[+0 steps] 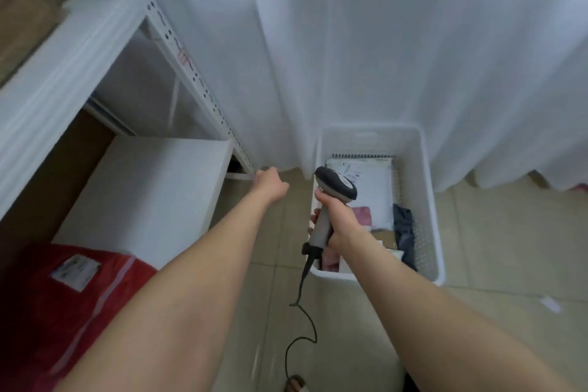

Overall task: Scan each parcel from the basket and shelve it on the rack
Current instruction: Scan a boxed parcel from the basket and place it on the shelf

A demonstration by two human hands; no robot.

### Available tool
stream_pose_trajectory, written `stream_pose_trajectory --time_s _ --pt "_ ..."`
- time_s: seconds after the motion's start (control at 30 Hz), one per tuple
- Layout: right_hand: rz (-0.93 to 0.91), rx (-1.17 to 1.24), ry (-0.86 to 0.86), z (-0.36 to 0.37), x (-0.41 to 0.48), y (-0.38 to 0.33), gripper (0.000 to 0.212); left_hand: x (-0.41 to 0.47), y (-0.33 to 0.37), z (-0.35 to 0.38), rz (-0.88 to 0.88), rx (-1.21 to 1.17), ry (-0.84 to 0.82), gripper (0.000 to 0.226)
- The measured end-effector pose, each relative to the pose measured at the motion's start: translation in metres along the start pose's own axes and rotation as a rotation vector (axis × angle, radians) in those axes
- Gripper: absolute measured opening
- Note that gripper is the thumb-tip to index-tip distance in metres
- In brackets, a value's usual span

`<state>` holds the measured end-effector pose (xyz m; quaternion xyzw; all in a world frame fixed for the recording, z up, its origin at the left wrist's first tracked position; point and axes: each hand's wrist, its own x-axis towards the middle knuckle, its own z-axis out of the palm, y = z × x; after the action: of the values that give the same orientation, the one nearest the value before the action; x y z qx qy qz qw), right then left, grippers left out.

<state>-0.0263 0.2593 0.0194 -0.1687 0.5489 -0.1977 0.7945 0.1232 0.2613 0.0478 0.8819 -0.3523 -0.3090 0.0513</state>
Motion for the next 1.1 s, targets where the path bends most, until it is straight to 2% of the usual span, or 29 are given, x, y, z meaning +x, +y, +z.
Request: stream_pose_trajectory --time_s 0.27,0.43,0.83,0.93,1.1 --pt "0.14 0.11 0.082 -0.143 0.04 -0.075 0.021 0.022 0.123 0.108 0.016 0.028 -0.145 0.052" --pt "0.148 0.166 0.189 -0.211 0.084 -0.093 0.02 0.044 0.159 0.177 0.015 0.032 -0.24 0.053" --pt "0.244 0.081 0.226 -0.264 0.24 -0.041 0.031 0.155 0.115 0.329 0.01 0.18 -0.327 0.048" --pt "0.274 0.056 0.226 -0.279 0.289 -0.02 0.038 0.188 0.102 0.374 0.038 0.239 -0.391 0.05" --pt "0.295 0.016 0.26 -0.297 0.357 0.01 0.05 0.234 0.082 0.444 0.085 0.25 -0.546 0.039"
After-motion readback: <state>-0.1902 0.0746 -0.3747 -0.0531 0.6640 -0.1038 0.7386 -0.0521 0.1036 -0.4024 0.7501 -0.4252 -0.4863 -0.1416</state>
